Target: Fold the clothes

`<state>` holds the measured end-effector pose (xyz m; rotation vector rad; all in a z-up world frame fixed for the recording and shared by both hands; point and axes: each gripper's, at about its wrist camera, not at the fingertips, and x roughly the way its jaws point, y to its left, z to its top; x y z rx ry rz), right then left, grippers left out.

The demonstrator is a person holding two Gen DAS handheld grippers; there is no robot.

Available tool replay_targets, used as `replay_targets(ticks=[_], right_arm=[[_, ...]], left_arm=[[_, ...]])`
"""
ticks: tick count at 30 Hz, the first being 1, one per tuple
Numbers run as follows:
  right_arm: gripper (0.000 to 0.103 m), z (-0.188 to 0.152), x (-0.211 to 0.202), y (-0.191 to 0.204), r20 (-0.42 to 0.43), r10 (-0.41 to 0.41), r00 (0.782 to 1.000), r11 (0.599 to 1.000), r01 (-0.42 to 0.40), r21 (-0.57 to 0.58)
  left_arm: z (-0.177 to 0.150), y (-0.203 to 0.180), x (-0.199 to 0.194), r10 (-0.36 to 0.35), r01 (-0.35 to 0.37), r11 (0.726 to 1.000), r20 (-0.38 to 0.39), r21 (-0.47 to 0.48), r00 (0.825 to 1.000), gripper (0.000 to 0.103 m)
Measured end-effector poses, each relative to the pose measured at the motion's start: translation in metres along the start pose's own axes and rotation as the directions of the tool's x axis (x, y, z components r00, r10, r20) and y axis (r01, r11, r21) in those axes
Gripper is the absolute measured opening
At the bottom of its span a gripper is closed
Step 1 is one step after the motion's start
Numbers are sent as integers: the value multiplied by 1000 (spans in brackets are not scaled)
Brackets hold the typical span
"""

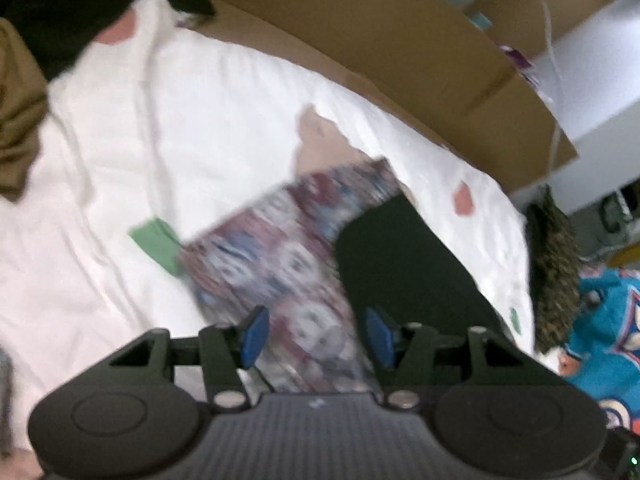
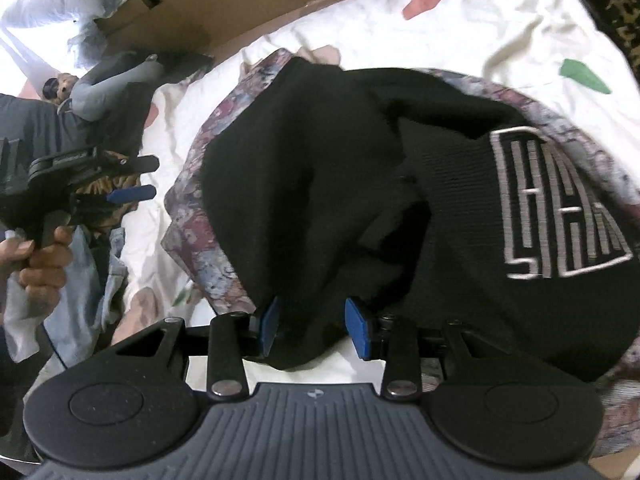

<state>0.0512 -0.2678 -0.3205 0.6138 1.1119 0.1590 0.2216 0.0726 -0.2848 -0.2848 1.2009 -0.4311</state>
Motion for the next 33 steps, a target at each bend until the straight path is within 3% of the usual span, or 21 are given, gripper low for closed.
replay_targets(ticks=[9,11,14,18,24,27,31,33], right_arm=[[65,11,32,6,-57,21,998,997,-16,81],[74,13,41,4,-69,29,997,992,-21,121],[80,15,51,2,-80,46,996,983,-32,178],[86,18,63,3,-91,68,994,974,-46,223],[90,23,75,2,-89,102,991,958,-73,278],[79,23,73,-1,-71,104,992,958,-81,274],[29,22,69,-6,-70,100,993,958,-77,275],[17,20,65,-12,-62,115,991,952,-92,291]], left_arm=[[31,44,16,106,-102,991,49,-88,993,74],[36,53,24,135,-130,986,41,-102,990,85],[41,64,40,169,-168,980,2,-107,986,85],[43,74,63,148,-154,979,-54,-134,988,87],[49,74,78,139,-144,981,-42,-128,989,100],[53,71,81,145,-147,981,-28,-123,989,100],[55,65,82,162,-163,984,-14,-73,987,85],[56,61,82,179,-179,982,-10,-52,984,70]])
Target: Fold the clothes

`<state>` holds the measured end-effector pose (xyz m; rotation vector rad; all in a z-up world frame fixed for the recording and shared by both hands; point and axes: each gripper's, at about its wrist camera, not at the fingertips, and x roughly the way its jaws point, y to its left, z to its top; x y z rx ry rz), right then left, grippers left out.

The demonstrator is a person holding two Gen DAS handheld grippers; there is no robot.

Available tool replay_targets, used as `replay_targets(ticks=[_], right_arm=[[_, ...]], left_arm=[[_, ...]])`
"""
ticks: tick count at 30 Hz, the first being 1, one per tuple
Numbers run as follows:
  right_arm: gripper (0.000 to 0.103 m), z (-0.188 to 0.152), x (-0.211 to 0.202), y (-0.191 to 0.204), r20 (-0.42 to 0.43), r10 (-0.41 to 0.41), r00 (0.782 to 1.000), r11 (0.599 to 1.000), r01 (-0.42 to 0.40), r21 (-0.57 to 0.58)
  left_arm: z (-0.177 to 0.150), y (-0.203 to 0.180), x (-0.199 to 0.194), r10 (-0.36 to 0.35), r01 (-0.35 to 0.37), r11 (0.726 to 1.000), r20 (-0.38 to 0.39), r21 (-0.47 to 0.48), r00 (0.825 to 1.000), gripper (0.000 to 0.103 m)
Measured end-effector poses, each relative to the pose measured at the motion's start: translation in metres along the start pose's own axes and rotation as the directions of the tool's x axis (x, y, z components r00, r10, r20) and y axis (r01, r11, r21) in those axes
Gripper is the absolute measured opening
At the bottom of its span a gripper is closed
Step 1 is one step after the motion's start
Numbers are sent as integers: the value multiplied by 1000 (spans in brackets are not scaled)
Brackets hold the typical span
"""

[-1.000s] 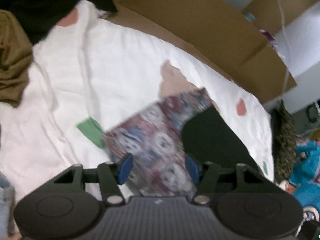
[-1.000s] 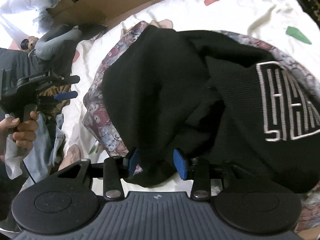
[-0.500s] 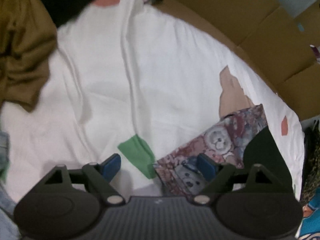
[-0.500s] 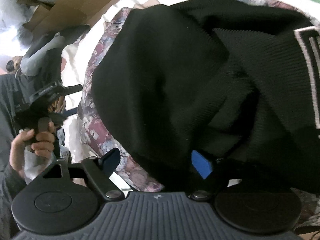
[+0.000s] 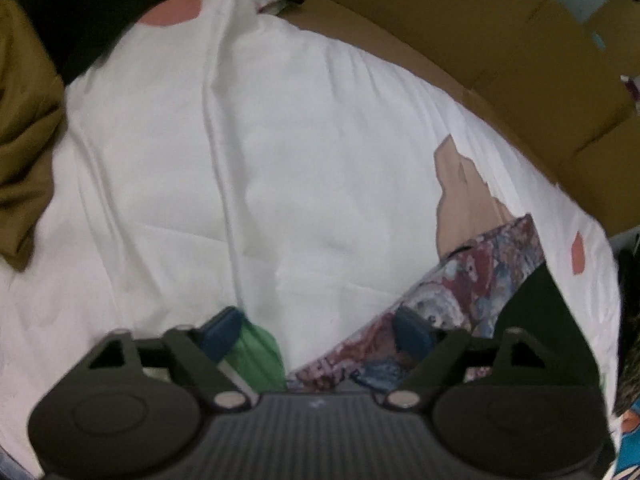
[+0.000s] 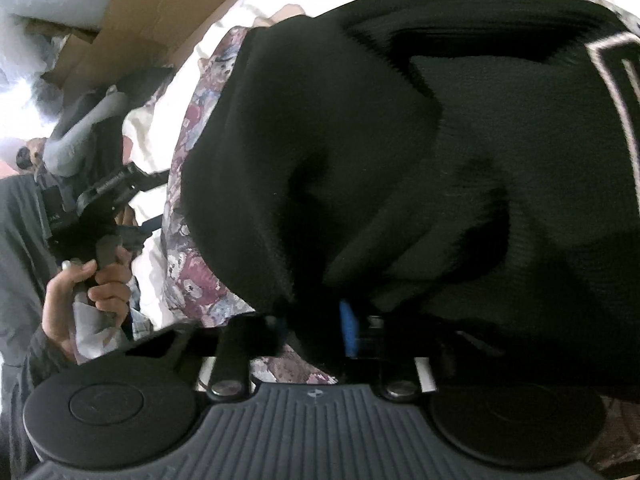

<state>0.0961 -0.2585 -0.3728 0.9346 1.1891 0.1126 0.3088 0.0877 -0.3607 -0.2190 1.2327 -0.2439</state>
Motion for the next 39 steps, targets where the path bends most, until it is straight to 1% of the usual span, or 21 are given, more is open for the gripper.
replay_targets(ticks=[2,3,4,5,8,14,16,18,19,20,21,22,23,24,25,29,34,36,37,38,39], right_arm=[[11,-1,-5,-4,5,20,1000,1000,-20,8],[10,-2,-7,-4,8,25,1000,1000,-25,7],[7,-4,-9,-4,12,29,1000,1000,-29,3],[5,-4,-11,-3,14,30,999,1000,-30,0],[3,-7,-16,-1,25,37,999,999,-36,-23],[1,-12,-23,-6,35,32,999,999,-31,-17],[2,-12,-25,-7,30,36,999,999,-36,-11],[4,-13,-25,-9,13,44,999,999,-44,14],[9,-13,-24,-9,4,47,999,999,-47,26],[28,-15,-24,-9,1,44,999,999,-44,32],[43,-16,-23,-9,-2,41,999,998,-41,39],[64,-17,-23,-9,-5,38,999,998,-37,45],[69,-19,-23,-8,0,37,999,998,-37,44],[69,-20,-22,-7,-2,38,999,998,-38,42],[69,-21,-20,-7,-13,41,999,998,-40,44],[69,-21,-7,-8,-65,48,997,995,-42,85],[69,-26,16,-16,-138,57,989,987,-35,155],[68,-27,21,-18,-134,50,990,986,-27,165],[64,-27,22,-19,-129,51,990,984,-28,174],[50,-27,22,-20,-122,55,991,983,-32,181],[39,-27,21,-19,-121,46,992,984,-24,174]], left_arm=[[0,1,-1,-25,25,1000,-5,-11,1000,39],[0,4,-1,-51,51,998,-15,-26,999,31],[0,6,-1,-77,76,996,-27,-44,997,15],[-1,9,-1,-96,94,994,-35,-59,995,7],[-3,14,-8,-108,106,991,-20,-79,994,2],[-7,26,-32,-156,159,980,33,-121,987,0],[-9,27,-35,-170,172,979,27,-112,985,0],[-10,24,-32,-149,149,985,8,-87,989,3],[-10,24,-30,-123,122,989,-1,-84,992,9],[-9,24,-27,-108,107,991,-8,-87,994,14],[-10,25,-25,-109,108,989,-12,-98,994,26],[-10,26,-23,-114,112,988,-17,-108,993,39],[-11,26,-21,-120,117,987,-23,-113,992,44],[-11,26,-20,-120,116,987,-28,-113,992,54],[-12,25,-19,-121,117,987,-34,-112,992,58],[-18,24,-10,-139,131,985,-69,-113,988,59],[-18,24,-4,-137,127,982,-64,-142,989,58],[-17,22,-2,-144,134,981,-64,-139,987,41],[-17,21,-1,-150,140,981,-66,-137,986,20],[-17,20,-1,-153,144,981,-67,-132,986,9],[-17,19,-2,-152,143,982,-63,-124,986,10]])
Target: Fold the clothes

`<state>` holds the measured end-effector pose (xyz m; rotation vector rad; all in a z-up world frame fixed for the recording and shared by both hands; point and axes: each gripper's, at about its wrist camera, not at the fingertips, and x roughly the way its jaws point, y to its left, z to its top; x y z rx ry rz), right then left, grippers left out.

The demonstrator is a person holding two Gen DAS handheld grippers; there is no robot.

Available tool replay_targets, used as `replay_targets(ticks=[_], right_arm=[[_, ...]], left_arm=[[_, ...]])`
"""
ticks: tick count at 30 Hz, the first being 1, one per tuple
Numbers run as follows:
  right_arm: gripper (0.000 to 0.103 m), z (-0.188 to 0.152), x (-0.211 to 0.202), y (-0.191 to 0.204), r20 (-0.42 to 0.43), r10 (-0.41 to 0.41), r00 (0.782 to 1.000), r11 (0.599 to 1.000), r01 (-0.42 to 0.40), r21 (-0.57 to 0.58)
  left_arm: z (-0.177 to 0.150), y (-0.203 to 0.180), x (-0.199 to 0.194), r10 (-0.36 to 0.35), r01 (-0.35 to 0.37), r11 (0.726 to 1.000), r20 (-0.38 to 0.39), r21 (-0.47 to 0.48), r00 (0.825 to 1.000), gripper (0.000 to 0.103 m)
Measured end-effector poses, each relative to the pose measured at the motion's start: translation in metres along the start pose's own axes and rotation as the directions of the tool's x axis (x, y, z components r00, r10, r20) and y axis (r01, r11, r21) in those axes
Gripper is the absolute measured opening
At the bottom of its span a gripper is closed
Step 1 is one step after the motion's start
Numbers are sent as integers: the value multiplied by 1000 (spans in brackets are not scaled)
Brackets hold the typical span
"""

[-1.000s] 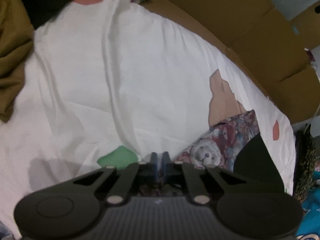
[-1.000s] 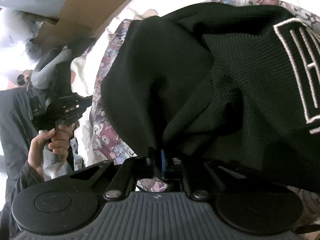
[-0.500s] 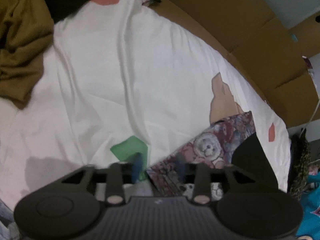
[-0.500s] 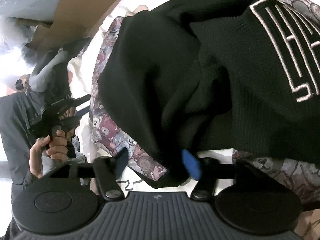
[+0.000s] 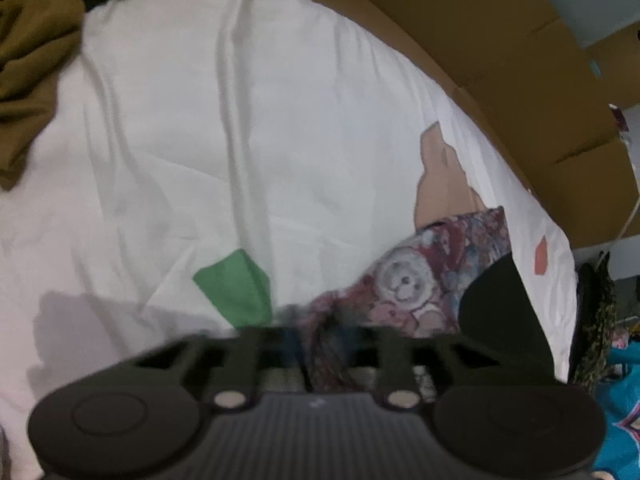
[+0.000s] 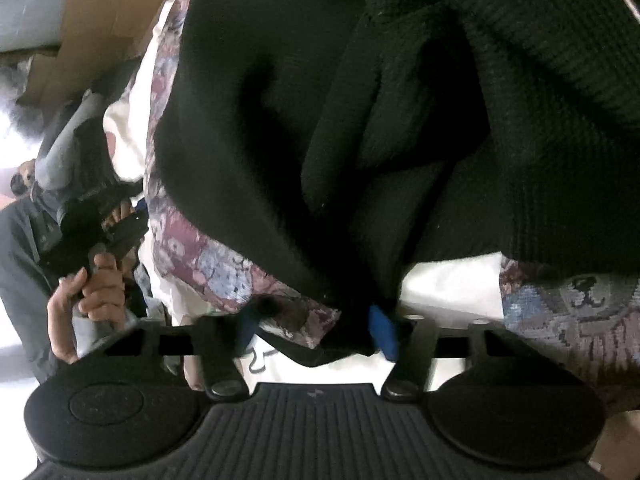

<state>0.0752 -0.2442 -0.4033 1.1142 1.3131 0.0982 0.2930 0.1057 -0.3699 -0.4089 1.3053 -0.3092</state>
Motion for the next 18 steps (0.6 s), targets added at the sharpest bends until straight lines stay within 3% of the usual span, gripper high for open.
replay_targets(ticks=[1,3,9,18], right_arm=[[17,0,-1,0,3,-8,1000,1000,8,-6],[7,-2,-5,1,1,15,1000,1000,-15,-15],[4,-12,-25,7,6,51,999,995,-51,-91],[3,-21,-58,4,54,23,998,986,-14,-167]], left_arm=[[-1,-1,-1,1,-1,1000,5,8,1000,9],[-3,-3,-5,4,-4,1000,18,22,1000,8],[-16,-1,-40,-43,42,999,57,15,997,8],[-51,-1,-91,-91,89,996,60,31,994,6]])
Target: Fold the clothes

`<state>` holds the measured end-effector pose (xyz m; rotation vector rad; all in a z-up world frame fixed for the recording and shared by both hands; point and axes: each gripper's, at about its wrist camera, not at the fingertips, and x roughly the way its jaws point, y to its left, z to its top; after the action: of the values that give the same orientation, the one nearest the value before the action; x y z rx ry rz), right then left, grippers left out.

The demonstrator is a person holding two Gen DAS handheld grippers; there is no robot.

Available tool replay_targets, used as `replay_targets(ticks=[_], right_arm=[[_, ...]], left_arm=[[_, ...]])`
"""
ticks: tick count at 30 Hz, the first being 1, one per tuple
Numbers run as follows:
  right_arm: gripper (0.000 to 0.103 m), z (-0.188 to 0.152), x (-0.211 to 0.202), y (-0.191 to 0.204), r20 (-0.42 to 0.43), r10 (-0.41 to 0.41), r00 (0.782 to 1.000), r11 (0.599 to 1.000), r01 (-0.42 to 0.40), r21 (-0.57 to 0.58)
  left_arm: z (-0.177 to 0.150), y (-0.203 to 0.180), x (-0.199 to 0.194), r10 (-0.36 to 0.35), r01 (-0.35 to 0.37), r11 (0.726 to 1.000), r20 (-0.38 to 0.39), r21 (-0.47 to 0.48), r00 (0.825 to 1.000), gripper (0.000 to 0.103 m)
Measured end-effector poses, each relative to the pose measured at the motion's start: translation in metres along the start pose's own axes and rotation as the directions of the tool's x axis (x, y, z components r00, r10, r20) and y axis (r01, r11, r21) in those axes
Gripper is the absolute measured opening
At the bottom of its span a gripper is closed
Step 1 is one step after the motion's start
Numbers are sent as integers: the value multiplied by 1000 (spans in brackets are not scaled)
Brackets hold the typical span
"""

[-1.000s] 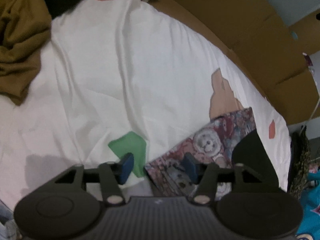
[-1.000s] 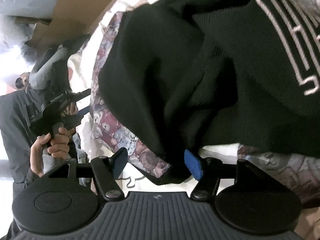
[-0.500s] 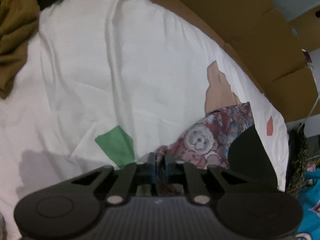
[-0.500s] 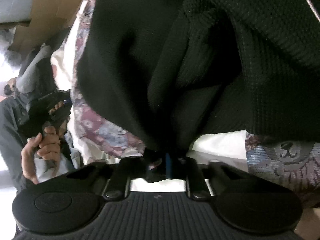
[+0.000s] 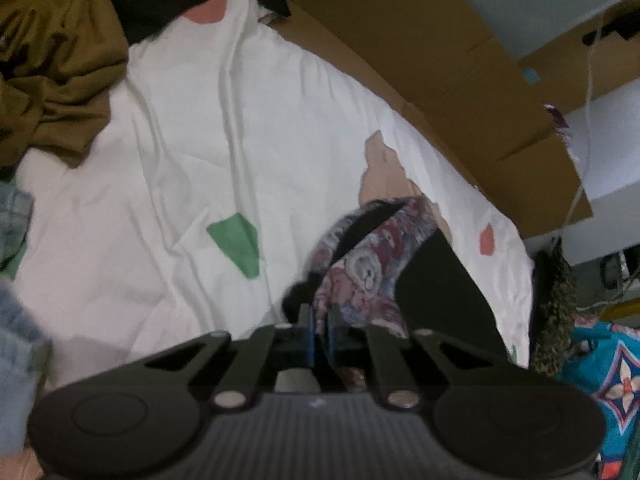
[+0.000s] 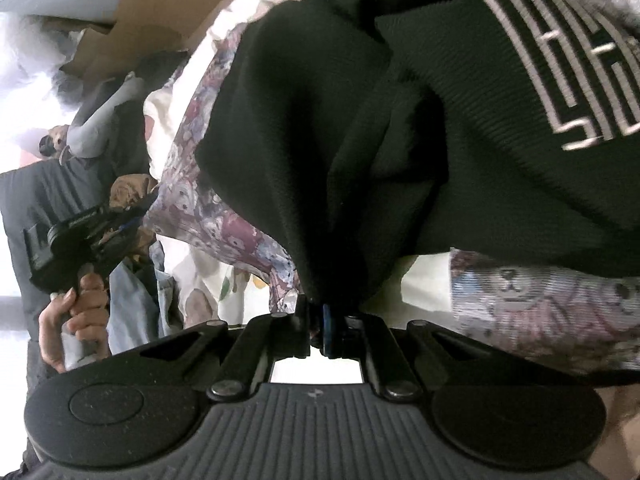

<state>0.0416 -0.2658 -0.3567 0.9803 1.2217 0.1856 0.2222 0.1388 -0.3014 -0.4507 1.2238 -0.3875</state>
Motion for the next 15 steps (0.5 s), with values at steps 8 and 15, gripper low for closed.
replay_targets(ticks=[8,15], right_arm=[[3,-15,-27,0,8,-19,1000,998,19,-60],[3,-26,-40,1,-14,-16,1000,995,15,-96]], left_arm=[[-46,2,-30,-16,17,1000,-36,17,999,5],[-76,10,-51,-35,35,999,-76,-3,996,5]])
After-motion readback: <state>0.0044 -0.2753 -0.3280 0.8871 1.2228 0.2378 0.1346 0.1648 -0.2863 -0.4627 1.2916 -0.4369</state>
